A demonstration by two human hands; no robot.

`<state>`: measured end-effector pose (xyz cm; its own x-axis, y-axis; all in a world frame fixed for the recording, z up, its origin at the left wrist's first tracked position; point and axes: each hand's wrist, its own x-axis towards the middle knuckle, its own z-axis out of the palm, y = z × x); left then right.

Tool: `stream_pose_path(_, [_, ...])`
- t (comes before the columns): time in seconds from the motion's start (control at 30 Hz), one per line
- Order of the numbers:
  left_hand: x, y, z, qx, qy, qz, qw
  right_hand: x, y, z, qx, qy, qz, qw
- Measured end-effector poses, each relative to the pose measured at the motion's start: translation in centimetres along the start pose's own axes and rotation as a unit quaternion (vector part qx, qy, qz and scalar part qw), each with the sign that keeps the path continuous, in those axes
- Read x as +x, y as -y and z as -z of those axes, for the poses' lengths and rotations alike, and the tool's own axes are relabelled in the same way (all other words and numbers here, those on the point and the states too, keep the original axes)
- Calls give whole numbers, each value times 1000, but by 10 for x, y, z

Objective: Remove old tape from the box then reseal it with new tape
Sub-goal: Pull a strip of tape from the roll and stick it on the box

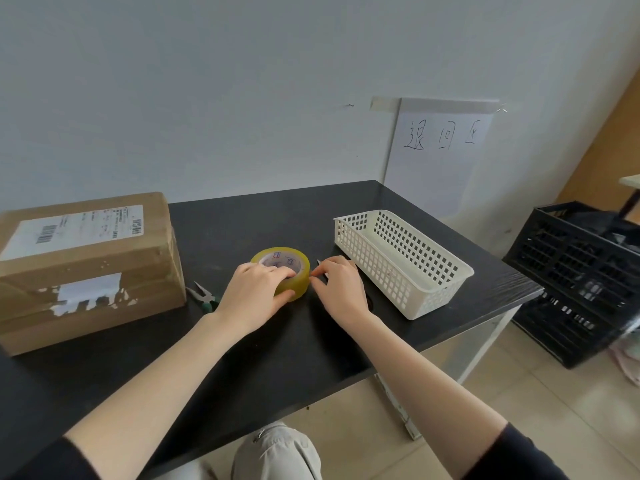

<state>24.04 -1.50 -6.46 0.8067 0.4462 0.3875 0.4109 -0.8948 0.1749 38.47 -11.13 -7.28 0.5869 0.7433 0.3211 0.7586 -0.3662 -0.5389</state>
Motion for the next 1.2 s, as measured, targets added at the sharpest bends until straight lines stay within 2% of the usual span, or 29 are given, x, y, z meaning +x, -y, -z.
stream_pose_path(0.27, [-1,2,4,-32,7,10,999,4,-1,2,5,37,29,999])
stream_pose_path(0.47, [1,7,14,-89,42,29,995,8,3,14,31,63,65,995])
stream_pose_path(0.83, [7,7,21,-155,64,76,983,7,14,30,-5,88,95,992])
stream_pose_path(1.03, [8,11,28,-193,78,83,975,10,4,35,77,77,71,991])
stream_pose_path(1.13, [6,16,29,-218,94,84,968,12,4,37,149,102,45,983])
stream_pose_path(1.2, [6,17,32,-231,103,84,964,12,8,37,150,114,61,980])
